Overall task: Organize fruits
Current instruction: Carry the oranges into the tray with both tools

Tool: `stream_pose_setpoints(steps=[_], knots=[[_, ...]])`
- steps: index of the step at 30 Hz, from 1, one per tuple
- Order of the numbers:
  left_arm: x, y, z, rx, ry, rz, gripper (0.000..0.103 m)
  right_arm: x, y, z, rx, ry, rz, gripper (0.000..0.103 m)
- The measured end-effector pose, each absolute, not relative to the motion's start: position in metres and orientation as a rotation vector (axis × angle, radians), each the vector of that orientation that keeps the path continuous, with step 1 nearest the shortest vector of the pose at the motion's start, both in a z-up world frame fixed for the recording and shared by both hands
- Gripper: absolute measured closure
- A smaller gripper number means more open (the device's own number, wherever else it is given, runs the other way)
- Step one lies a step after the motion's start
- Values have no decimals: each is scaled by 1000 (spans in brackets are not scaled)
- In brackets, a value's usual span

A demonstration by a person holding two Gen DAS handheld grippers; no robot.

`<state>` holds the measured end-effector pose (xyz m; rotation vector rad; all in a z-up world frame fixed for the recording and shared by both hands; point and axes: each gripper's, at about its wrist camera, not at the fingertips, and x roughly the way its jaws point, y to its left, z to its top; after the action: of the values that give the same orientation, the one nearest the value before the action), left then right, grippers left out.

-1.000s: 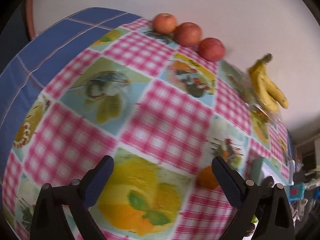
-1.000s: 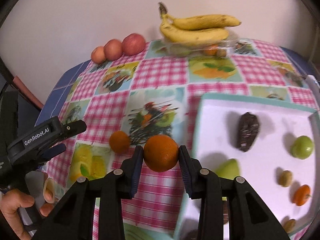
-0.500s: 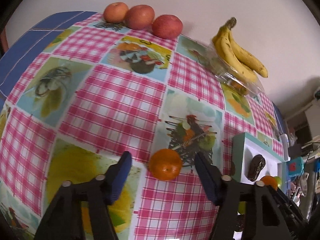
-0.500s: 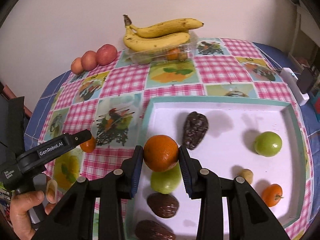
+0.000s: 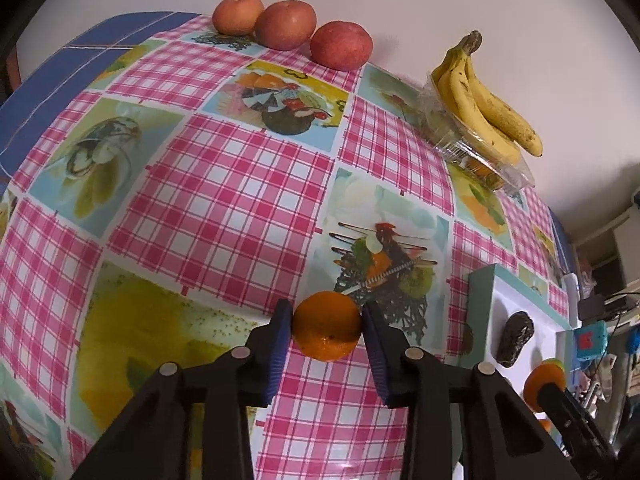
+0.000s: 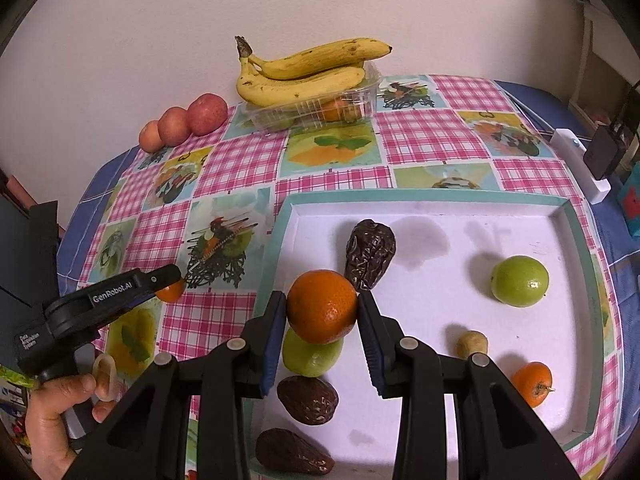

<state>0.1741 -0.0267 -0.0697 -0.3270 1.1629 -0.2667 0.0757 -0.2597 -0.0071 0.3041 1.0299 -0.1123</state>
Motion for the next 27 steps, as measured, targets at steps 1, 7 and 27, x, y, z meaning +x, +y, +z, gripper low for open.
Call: stream_pose_setpoints(steps=[1,7,27], knots=[[173,-27,-68,-333,1164,-271,65,74,-261,-6,305,1028,-115,65],[163,-29,-45,-355,1141,-272,65,61,-271,-3,321,1030,-139,65],[104,-86,-8,-276,1118,-376,65,0,-369,-2,387,1054,-360,65]])
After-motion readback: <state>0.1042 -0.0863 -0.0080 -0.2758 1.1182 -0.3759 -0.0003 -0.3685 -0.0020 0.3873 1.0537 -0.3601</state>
